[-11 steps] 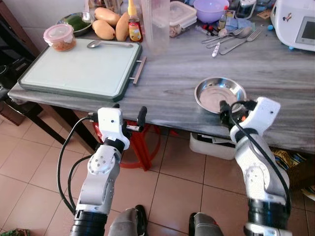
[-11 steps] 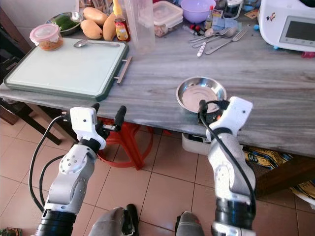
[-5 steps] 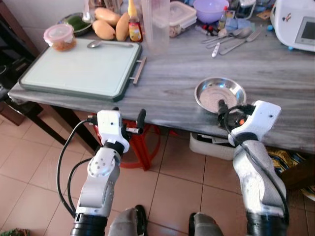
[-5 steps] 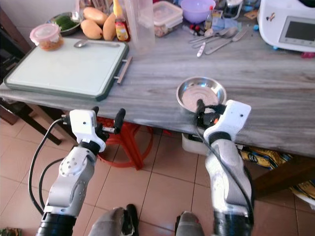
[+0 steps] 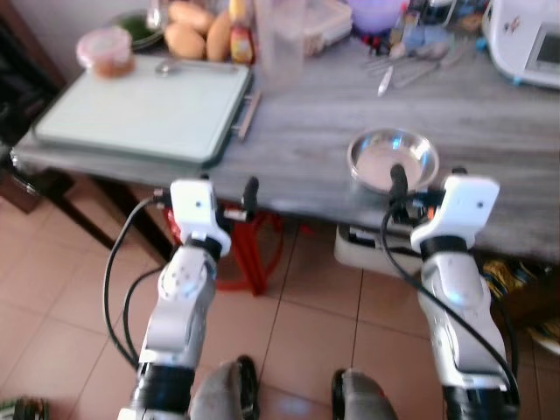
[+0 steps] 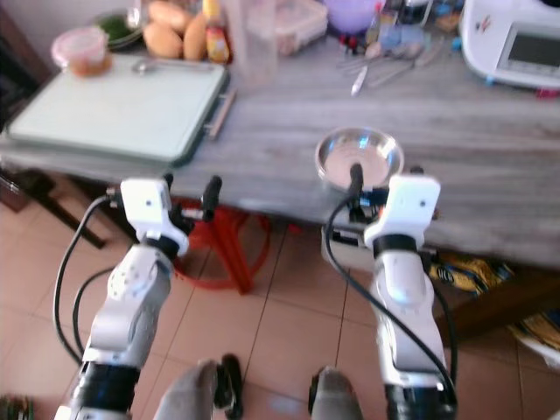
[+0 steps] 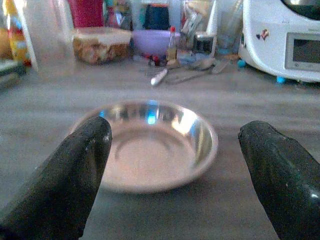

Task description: Setting the table

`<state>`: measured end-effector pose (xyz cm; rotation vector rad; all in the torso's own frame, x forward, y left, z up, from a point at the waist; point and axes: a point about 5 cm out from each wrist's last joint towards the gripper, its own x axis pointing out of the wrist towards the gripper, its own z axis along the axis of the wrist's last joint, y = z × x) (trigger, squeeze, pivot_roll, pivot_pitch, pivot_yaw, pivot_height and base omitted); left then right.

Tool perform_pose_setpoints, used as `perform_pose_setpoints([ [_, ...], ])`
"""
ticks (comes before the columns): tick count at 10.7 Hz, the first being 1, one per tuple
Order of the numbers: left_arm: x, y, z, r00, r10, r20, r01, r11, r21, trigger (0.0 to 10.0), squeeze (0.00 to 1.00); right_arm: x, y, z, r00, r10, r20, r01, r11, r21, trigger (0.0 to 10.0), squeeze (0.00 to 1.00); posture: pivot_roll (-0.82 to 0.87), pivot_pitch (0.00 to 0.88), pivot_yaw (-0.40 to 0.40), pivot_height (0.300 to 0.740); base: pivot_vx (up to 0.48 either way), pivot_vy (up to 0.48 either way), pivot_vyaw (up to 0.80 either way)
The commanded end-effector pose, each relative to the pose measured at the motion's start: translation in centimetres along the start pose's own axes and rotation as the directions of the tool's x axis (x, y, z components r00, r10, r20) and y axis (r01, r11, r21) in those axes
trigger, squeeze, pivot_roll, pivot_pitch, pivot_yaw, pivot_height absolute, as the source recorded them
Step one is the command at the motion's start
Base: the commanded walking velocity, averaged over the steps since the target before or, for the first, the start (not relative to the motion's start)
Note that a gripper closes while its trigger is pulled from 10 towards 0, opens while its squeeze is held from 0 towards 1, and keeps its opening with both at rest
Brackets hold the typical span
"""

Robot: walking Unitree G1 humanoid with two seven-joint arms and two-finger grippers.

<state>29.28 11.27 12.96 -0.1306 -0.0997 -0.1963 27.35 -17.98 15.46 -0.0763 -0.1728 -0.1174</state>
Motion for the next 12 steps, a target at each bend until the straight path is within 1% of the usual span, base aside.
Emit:
perform_pose_setpoints([
  [1, -0.4, 0.6, -0.4, 1.000, 0.027, -0.011, -0.027, 1.000, 0.014, 10.0, 0.00, -0.2, 0.2, -0.3, 1.000, 0.017, 0.001, -0.017, 1.000, -0.012, 10.0, 0.00, -0.05, 0.138, 0.067, 0.740, -0.255, 0.000, 0.00],
  [3, -0.7, 1.3, -0.1, 0.998, 0.065, -0.007, -0.064, 0.997, 0.039, 10.0, 0.00, -0.5, 0.0, -1.0, 1.000, 0.013, -0.009, -0.013, 1.000, -0.026, 10.0, 0.00, -0.02, 0.137, 0.086, 0.740, -0.255, 0.000, 0.00],
  [5, -0.9, 1.2, -0.2, 0.998, 0.063, -0.008, -0.063, 0.997, 0.047, 10.0, 0.00, -0.5, -0.2, -1.7, 0.999, -0.001, -0.034, 0.000, 0.999, -0.048, 10.0, 0.00, -0.01, 0.135, 0.070, 0.740, -0.257, 0.000, 0.00],
  [6, -0.9, 1.2, -0.3, 0.998, 0.061, -0.013, -0.061, 0.997, 0.046, 10.0, 0.00, -0.5, -0.3, -1.9, 0.999, -0.014, -0.041, 0.011, 0.997, -0.073, 10.0, 0.00, -0.01, 0.139, 0.060, 0.740, -0.255, 0.000, 0.00],
  [7, -1.1, 1.0, -0.6, 0.998, 0.055, -0.027, -0.054, 0.998, 0.033, 10.0, 0.00, -0.6, -0.4, -2.1, 0.998, -0.024, -0.050, 0.020, 0.997, -0.071, 10.0, 0.00, -0.03, 0.134, 0.054, 0.740, -0.251, 0.000, 0.00],
  [8, -1.0, 0.7, -0.8, 0.998, 0.045, -0.039, -0.045, 0.999, -0.001, 10.0, 0.00, -0.7, -0.6, -2.6, 0.997, -0.036, -0.065, 0.029, 0.995, -0.099, 10.0, 0.00, -0.05, 0.117, 0.048, 0.740, 0.000, 0.000, 0.00],
  [9, -0.4, 0.3, -0.3, 0.999, 0.027, -0.024, -0.028, 0.999, -0.026, 10.0, 0.00, -0.9, -0.9, -2.8, 0.996, -0.051, -0.072, 0.045, 0.996, -0.081, 10.0, 0.00, -0.06, 0.107, 0.051, 0.740, 0.000, 0.000, 0.00],
  [10, -0.1, 0.3, 0.1, 1.000, 0.013, -0.009, -0.014, 1.000, -0.026, 10.0, 0.00, -0.9, -0.6, -2.6, 0.998, -0.043, -0.051, 0.039, 0.995, -0.089, 10.0, 0.00, -0.07, 0.114, 0.057, 0.740, 0.000, 0.000, 0.00],
  [11, 0.0, 0.4, 0.3, 1.000, 0.003, 0.000, -0.003, 1.000, -0.022, 10.0, 0.00, -1.0, -0.3, -2.4, 0.998, -0.018, -0.058, 0.016, 0.999, -0.051, 10.0, 0.00, -0.06, 0.126, 0.063, 0.740, 0.000, 0.000, 0.00],
  [12, -0.1, 0.2, 0.3, 1.000, -0.017, 0.006, 0.017, 1.000, -0.024, 10.0, 0.00, -1.0, -0.2, -2.3, 0.998, -0.040, -0.054, 0.038, 0.998, -0.046, 10.0, 0.00, -0.06, 0.130, 0.060, 0.740, 0.000, 0.000, 0.00],
])
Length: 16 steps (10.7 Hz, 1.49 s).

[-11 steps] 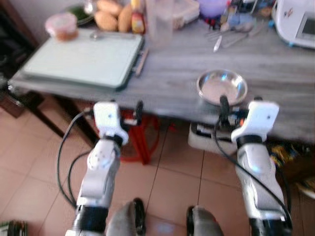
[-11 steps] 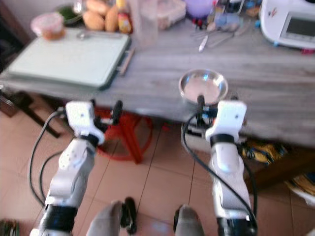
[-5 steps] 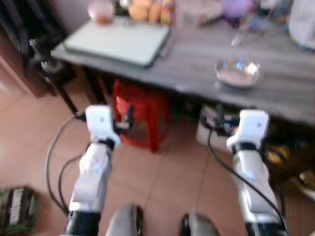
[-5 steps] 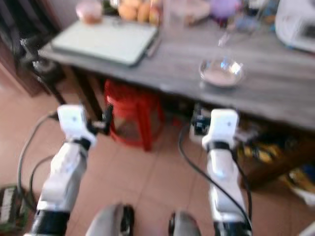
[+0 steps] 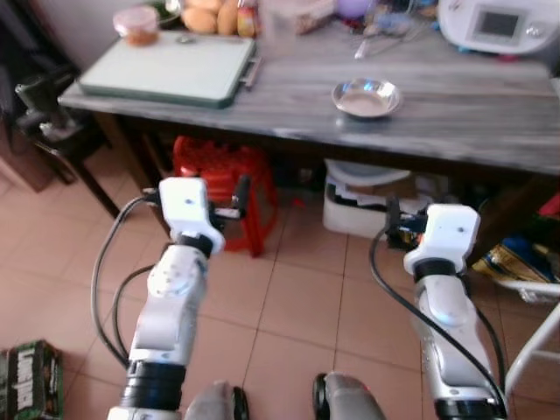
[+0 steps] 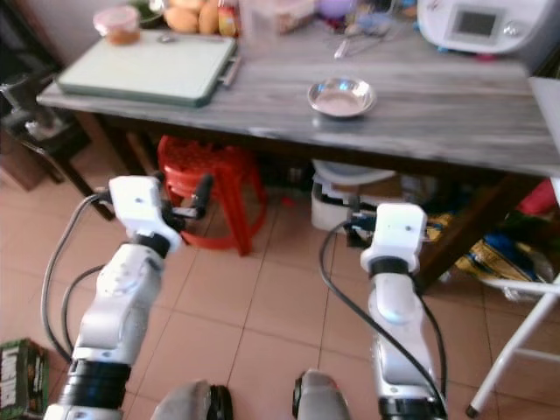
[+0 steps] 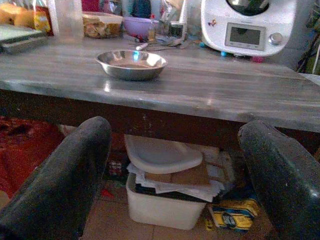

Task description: Setting the table

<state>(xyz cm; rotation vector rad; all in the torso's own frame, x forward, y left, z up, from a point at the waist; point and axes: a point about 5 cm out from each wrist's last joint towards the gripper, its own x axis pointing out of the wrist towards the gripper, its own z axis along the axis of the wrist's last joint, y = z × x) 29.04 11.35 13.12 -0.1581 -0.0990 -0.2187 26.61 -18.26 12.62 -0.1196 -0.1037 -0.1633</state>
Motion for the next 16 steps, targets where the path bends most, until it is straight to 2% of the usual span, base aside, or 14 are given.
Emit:
perform_pose_setpoints([
  [1, -0.4, -1.0, 0.1, 0.998, -0.058, 0.002, 0.058, 0.998, -0.004, 10.0, 0.00, 0.2, 0.4, 1.0, 0.999, 0.010, 0.031, -0.011, 1.000, 0.023, 10.0, 0.00, -0.04, 0.141, 0.065, 0.740, 0.000, 0.000, 0.00],
  [3, -0.6, -1.3, 0.2, 0.996, -0.089, 0.009, 0.089, 0.996, -0.001, 10.0, 0.00, 0.6, 0.7, 1.6, 0.998, 0.039, 0.056, -0.040, 0.999, 0.019, 10.0, 0.00, -0.04, 0.151, 0.066, 0.740, 0.000, 0.000, 0.00],
  [5, -0.5, -1.1, 0.1, 0.996, -0.087, 0.012, 0.087, 0.996, -0.015, 10.0, 0.00, 0.7, 0.7, 1.2, 0.999, 0.027, 0.037, -0.028, 0.999, 0.042, 10.0, 0.00, -0.03, 0.143, 0.050, 0.740, 0.000, 0.000, -0.80],
  [7, 0.0, -2.2, 0.4, 0.993, -0.119, 0.028, 0.120, 0.992, -0.032, 10.0, 0.00, 0.9, 0.5, 1.1, 0.999, 0.030, 0.025, -0.032, 0.998, 0.053, 10.0, 0.00, -0.03, 0.143, 0.026, 0.740, 0.000, 0.000, -0.67],
  [10, -0.6, -2.3, -0.4, 0.992, -0.128, 0.003, 0.128, 0.990, -0.057, 10.0, 0.00, 0.6, 0.4, 0.9, 0.999, 0.052, 0.016, -0.053, 0.997, 0.052, 10.0, 0.00, -0.05, 0.146, 0.027, 0.740, 0.000, -0.284, -0.23],
  [13, -0.4, -2.4, -0.7, 0.993, -0.117, -0.007, 0.115, 0.990, -0.085, 10.0, 0.00, 0.5, 0.6, 1.1, 0.998, 0.056, 0.016, -0.057, 0.996, 0.065, 10.0, 0.00, -0.06, 0.154, 0.027, 0.740, 0.000, -0.368, -0.63],
  [16, -0.5, -2.8, -0.6, 0.993, -0.122, 0.000, 0.121, 0.989, -0.081, 10.0, 0.00, 0.6, 0.6, 1.2, 0.998, 0.061, 0.024, -0.062, 0.996, 0.065, 10.0, 0.00, -0.05, 0.149, 0.023, 0.740, 0.000, -0.353, 0.00],
])
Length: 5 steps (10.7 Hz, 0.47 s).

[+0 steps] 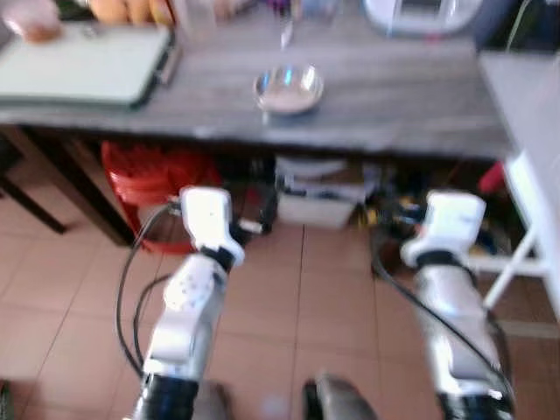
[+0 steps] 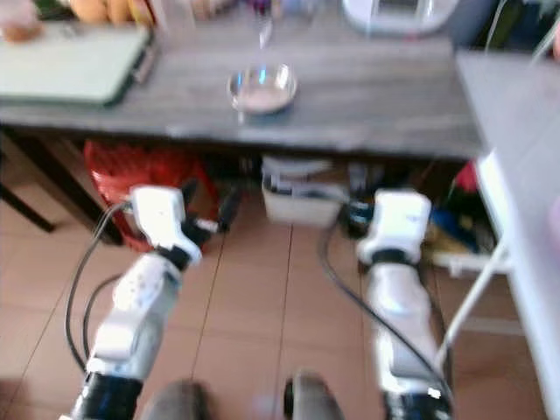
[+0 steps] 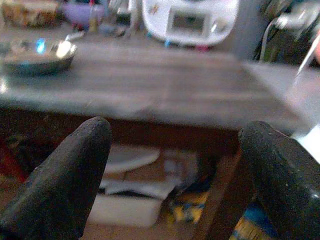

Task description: Setting the table

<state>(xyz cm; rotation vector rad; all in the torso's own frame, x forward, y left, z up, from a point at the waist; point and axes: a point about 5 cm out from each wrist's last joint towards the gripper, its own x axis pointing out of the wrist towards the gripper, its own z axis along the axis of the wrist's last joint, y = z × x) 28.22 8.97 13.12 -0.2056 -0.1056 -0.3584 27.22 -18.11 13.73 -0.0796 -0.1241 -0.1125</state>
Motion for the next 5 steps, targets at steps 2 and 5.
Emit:
perform_pose_setpoints([
  [2, -0.4, 0.0, -0.3, 1.000, 0.030, -0.005, -0.030, 0.999, -0.022, 10.0, 0.00, 0.0, 0.6, 0.1, 1.000, 0.017, 0.003, -0.017, 1.000, 0.024, 10.0, 0.00, -0.04, 0.150, 0.023, 0.740, 0.000, -0.302, 0.00],
  [5, -0.6, 0.8, -0.3, 0.996, 0.090, -0.013, -0.090, 0.996, -0.005, 10.0, 0.00, 0.2, 1.1, 1.1, 0.996, 0.052, 0.069, -0.049, 0.998, -0.048, 10.0, 0.00, -0.04, 0.149, 0.026, 0.740, 0.000, 0.000, 0.00],
])
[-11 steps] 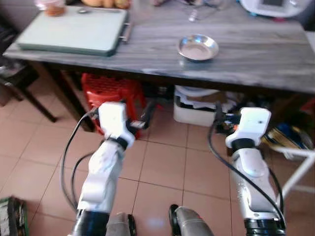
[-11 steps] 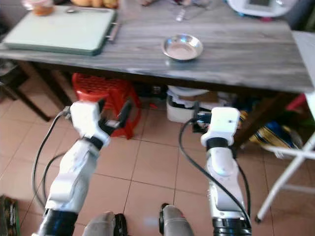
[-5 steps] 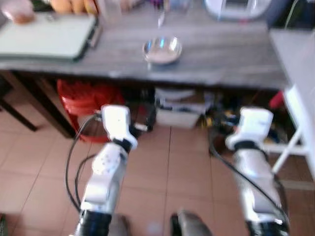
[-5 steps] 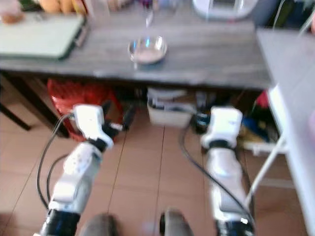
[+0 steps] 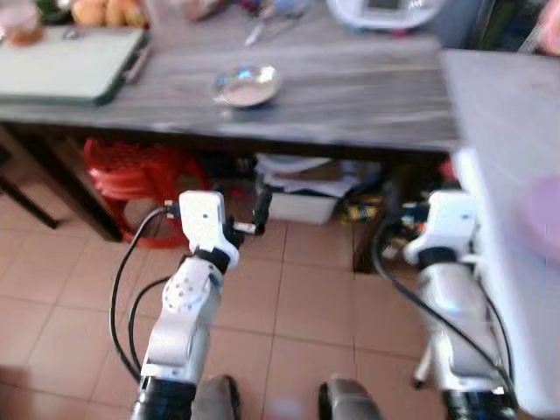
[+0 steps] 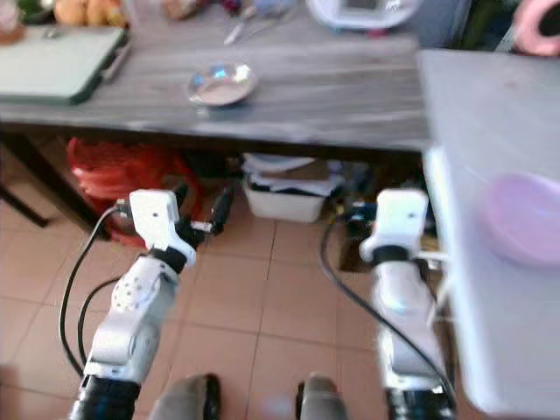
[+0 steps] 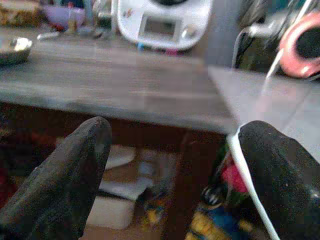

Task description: Setting the table

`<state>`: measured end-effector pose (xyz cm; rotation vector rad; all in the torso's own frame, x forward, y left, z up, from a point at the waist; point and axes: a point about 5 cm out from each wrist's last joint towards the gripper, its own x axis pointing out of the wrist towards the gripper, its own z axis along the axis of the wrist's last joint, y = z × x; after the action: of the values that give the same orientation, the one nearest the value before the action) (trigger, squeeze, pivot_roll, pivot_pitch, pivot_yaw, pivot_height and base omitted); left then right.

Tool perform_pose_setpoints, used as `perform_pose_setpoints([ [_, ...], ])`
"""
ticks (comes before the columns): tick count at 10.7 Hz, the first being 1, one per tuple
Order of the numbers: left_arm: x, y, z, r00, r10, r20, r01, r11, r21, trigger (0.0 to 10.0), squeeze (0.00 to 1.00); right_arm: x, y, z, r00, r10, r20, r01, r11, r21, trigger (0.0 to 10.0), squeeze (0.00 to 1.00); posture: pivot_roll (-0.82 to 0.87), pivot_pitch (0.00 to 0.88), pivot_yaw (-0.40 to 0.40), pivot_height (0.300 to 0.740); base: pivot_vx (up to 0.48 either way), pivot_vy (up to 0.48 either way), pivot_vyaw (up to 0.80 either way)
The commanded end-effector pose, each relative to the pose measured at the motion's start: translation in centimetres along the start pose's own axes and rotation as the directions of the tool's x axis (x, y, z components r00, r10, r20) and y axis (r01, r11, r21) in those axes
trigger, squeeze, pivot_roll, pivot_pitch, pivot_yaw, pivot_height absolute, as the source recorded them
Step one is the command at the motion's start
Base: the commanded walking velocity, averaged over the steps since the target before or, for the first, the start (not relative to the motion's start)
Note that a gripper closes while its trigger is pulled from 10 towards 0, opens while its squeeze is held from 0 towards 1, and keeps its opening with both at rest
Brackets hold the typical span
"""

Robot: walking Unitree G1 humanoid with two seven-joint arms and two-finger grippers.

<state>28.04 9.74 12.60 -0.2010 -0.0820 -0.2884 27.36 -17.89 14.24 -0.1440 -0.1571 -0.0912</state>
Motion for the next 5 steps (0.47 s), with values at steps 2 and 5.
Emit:
perform_pose_setpoints([
  [2, -0.49, 0.86, -0.17, 0.998, 0.067, -0.016, -0.067, 0.998, -0.013, 10.0, 0.00, 0.14, 0.80, 1.30, 0.998, 0.015, 0.055, -0.015, 1.000, 0.012, 10.0, 0.00, -0.04, 0.148, 0.029, 0.740, 0.000, 0.000, 0.00],
  [5, -0.47, 0.95, -0.20, 0.998, 0.067, -0.023, -0.067, 0.998, -0.010, 10.0, 0.00, 0.13, 0.80, 0.97, 0.999, 0.014, 0.043, -0.015, 1.000, 0.019, 10.0, 0.00, -0.04, 0.148, 0.028, 0.740, 0.000, 0.000, 0.00],
])
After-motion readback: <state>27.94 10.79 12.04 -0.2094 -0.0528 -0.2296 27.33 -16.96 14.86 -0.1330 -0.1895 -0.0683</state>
